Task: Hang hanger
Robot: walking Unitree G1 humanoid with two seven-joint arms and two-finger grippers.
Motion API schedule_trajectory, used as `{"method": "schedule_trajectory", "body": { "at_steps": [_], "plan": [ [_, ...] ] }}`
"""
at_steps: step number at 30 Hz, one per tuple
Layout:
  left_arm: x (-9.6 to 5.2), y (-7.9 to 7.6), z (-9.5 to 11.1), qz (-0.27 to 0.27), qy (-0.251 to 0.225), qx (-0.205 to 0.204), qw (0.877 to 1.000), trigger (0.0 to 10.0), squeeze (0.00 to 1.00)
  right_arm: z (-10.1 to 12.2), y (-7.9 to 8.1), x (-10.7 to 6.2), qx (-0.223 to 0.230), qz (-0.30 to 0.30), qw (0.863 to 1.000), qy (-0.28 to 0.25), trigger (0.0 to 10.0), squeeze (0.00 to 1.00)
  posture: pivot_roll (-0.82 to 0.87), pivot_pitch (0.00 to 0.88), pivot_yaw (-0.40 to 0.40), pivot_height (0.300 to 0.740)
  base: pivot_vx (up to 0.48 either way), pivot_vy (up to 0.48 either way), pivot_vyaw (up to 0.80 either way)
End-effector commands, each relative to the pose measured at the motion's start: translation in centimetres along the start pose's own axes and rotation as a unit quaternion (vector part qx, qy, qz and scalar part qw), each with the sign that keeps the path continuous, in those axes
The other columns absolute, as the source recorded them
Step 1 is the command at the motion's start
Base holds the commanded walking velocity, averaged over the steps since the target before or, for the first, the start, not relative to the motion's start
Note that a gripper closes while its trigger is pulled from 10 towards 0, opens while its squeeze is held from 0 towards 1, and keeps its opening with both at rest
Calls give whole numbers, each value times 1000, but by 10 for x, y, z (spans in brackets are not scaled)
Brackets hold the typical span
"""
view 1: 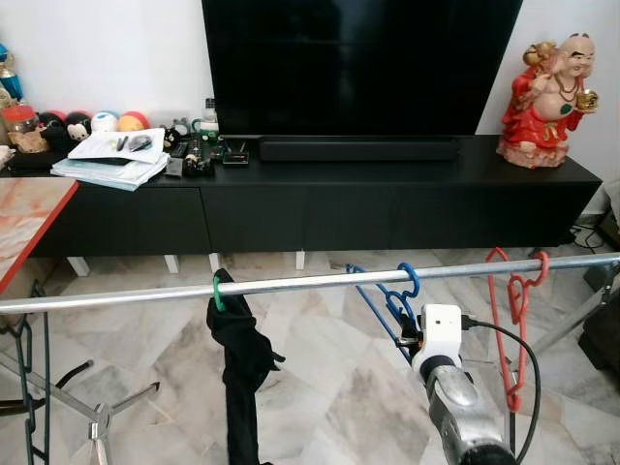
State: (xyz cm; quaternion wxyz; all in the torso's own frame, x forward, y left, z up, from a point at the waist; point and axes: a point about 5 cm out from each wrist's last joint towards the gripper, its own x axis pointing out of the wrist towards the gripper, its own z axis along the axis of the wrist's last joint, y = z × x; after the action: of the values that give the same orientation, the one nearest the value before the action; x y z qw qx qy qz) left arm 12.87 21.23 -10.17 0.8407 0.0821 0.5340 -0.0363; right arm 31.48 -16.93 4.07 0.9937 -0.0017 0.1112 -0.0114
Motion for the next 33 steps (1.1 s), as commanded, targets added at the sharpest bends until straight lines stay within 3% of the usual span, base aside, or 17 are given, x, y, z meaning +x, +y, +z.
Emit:
{"method": "schedule_trajectory", "body": {
  "at_steps": [1, 7, 16, 18, 19, 25, 28, 33],
  "plan": [
    [0, -1, -3, -4, 6, 0, 1000, 10000, 0, 10, -1, -3, -10, -8, 999, -47, 10000, 0, 154, 0, -25, 740, 0, 0, 0],
    [0, -2, -2, -7, 6, 3, 1000, 10000, 0, 6, -3, -24, 5, -3, 996, -93, 10000, 0, 146, 0, -24, 740, 0, 0, 0],
    [0, -2, -2, -7, 6, 6, 1000, 10000, 0, -4, -10, -44, 0, -7, 997, -82, 10000, 0, 142, 0, -30, 740, 0, 0, 0],
    [0, -2, -3, -7, 6, 6, 1000, 10000, 0, -8, -9, -47, -4, -1, 998, -67, 10000, 0, 136, 0, -31, 740, 0, 0, 0],
    [0, -2, -3, -7, 6, 6, 1000, 10000, 0, -29, -5, -53, -13, 29, 999, -6, 10000, 0, 134, 0, -31, 740, 0, 0, 0],
    [0, -3, -3, -9, 5, 7, 1000, 10000, 0, -67, -4, -67, -65, 51, 992, 91, 10000, 0, 139, 0, -37, 740, 0, 0, 0],
    [0, -3, -4, -7, 4, 7, 1000, 10000, 0, -67, -8, -70, -45, 23, 995, 85, 10000, 0, 147, 0, -38, 740, 0, 0, 0],
    [0, -3, -4, -6, 3, 6, 1000, 10000, 0, -42, -9, -75, -7, 3, 1000, 2, 10000, 0, 143, 0, -37, 740, 0, 0, 0]
  ]
}}
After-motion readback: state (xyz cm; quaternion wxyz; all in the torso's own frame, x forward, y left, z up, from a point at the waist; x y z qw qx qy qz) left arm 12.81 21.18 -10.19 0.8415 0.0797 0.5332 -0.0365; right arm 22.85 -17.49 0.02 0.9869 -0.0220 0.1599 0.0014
